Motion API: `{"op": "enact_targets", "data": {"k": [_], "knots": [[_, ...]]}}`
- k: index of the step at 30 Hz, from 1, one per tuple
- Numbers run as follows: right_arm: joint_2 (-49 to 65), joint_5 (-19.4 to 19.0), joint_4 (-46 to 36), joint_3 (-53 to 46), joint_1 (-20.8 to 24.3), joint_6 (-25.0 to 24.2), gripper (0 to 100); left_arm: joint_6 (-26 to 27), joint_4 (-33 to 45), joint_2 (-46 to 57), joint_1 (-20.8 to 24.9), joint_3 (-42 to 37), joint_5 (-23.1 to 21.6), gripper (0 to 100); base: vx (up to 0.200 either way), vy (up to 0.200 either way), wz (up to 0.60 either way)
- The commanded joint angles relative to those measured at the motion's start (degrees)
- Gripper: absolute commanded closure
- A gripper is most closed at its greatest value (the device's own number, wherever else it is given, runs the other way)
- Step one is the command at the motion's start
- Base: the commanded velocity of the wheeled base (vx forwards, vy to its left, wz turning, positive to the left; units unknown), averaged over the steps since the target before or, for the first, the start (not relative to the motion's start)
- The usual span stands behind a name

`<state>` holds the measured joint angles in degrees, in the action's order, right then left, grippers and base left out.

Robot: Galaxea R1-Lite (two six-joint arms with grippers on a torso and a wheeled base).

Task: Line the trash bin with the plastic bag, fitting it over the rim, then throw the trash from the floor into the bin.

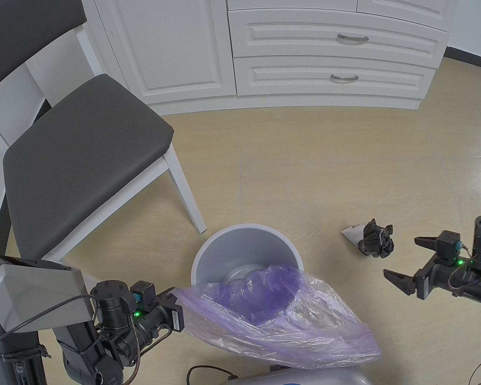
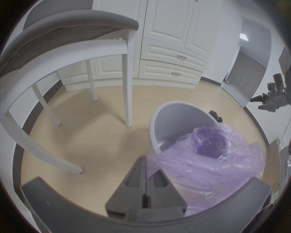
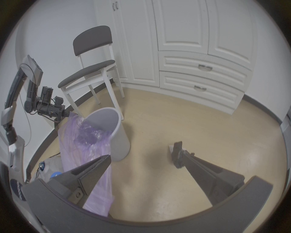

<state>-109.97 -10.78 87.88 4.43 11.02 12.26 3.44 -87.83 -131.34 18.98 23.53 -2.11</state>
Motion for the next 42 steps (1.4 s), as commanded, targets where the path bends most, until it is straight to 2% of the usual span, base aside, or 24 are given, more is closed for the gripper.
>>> {"op": "enact_targets", "data": {"k": [1, 4, 6, 7, 8, 13, 14, 16, 20, 27, 29, 31, 32, 33, 38, 42], "knots": [[8.46, 28.18, -24.60, 23.61, 30.55, -2.60, 0, -4.05, -0.06, 4.43, 1.94, 0.73, 0.00, 100, 0.000, 0.000, 0.00], [8.90, 33.98, -39.98, 33.90, 36.88, -4.09, 0, -4.05, -0.06, 4.43, 1.85, 0.73, 0.00, 100, 0.000, 0.000, 0.00], [8.55, 36.18, -45.43, 38.20, 40.22, -5.50, 0, -4.05, -0.06, 4.34, 1.85, 0.73, -0.09, 100, 0.000, 0.000, 0.00], [8.55, 36.26, -45.78, 38.47, 40.40, -5.58, 0, -4.05, 0.03, 4.34, 1.85, 0.82, -0.09, 100, 0.000, 0.000, 0.00], [8.46, 37.06, -48.86, 40.31, 42.94, -5.58, 0, -4.14, 0.03, 3.90, 1.76, 0.91, -0.09, 100, 0.000, 0.000, 0.00], [8.63, 36.44, -52.02, 40.31, 47.60, -5.23, 0, -4.14, -0.06, 2.49, 1.50, 1.52, -0.09, 100, 0.000, 0.000, 0.00], [8.46, 36.26, -52.73, 39.87, 50.24, -5.41, 0, -4.14, 0.03, 2.41, 1.41, 1.52, -0.09, 100, 0.000, 0.000, 0.00], [7.32, 35.47, -53.08, 39.61, 52.70, -5.76, 0, -4.14, -0.06, 2.32, 1.41, 1.52, -0.09, 100, 0.000, 0.000, 0.00], [3.54, 34.59, -52.99, 40.66, 55.43, -6.99, 0, -4.05, 0.03, 2.32, 1.41, 1.52, 0.00, 100, 0.000, 0.000, 0.00], [-1.21, 34.68, -57.38, 43.48, 57.71, -12.97, 0, -4.05, 0.03, 2.23, 1.23, 1.61, 0.00, 100, 0.000, 0.000, 0.00], [-3.67, 34.68, -63.45, 47.52, 58.33, -19.29, 0, -4.05, 0.03, 2.14, 1.23, 1.61, 0.00, 100, 0.000, 0.000, 0.00], [-5.08, 34.59, -67.49, 50.68, 58.33, -23.16, 0, -4.05, 0.03, 2.14, 1.15, 1.61, 0.00, 100, 0.000, 0.000, 0.00], [-5.08, 34.59, -67.49, 50.68, 58.33, -23.16, 0, -4.05, 0.03, 2.14, 1.15, 1.61, 0.00, 100, 0.000, 0.000, 0.00], [-6.40, 34.16, -70.92, 53.58, 58.33, -26.59, 0, -4.05, 0.03, 2.23, 1.06, 1.61, 0.00, 100, 0.000, 0.000, 0.00], [-8.51, 30.02, -73.29, 55.60, 58.41, -29.84, 0, -4.05, 0.03, 2.41, 0.71, 1.70, 0.00, 100, 0.000, 0.000, 0.00], [-11.85, 29.59, -73.12, 55.78, 57.53, -30.63, 0, -4.05, 0.03, 2.49, 0.62, 1.70, 0.00, 100, 0.000, 0.000, 0.00]]}}
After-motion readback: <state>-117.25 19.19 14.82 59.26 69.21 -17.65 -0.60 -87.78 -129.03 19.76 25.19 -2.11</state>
